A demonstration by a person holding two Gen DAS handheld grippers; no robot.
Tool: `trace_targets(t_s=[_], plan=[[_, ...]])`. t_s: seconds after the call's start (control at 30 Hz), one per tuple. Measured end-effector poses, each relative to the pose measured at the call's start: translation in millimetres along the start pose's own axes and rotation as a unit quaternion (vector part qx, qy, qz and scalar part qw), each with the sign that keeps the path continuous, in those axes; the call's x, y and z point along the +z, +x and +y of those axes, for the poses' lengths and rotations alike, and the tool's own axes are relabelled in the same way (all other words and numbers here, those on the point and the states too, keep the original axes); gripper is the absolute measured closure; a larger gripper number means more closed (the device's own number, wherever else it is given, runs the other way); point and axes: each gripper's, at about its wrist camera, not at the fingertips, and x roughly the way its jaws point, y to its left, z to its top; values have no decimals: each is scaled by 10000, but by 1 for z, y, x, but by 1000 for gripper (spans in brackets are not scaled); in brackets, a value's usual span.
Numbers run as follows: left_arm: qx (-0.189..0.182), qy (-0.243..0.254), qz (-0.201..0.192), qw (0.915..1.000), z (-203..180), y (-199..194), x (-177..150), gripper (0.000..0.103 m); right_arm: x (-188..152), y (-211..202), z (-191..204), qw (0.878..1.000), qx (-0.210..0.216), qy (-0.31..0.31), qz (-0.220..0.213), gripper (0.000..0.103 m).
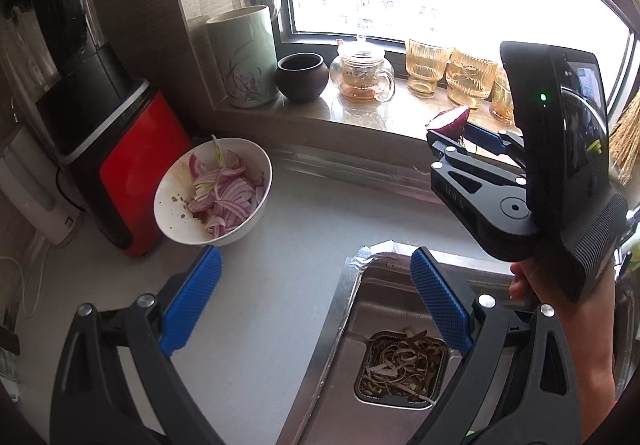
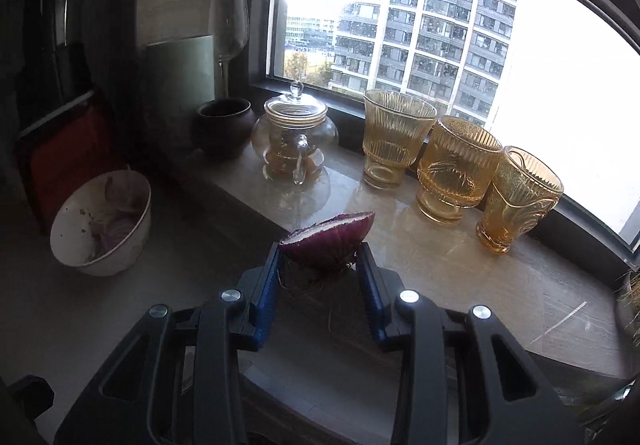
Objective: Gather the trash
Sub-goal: 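Carry the onion half in the right tool over the trash bin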
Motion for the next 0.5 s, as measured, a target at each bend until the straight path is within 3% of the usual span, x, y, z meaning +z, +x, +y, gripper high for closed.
trace_targets(t_s=[0.23, 0.5], plan=[[-52, -71, 70, 9999, 21, -41, -49, 12, -38, -52, 49, 9986, 324, -383, 137, 66], [90, -154, 164, 9997, 71, -96, -118, 12, -77, -115, 114, 9938, 811, -695, 310, 66]])
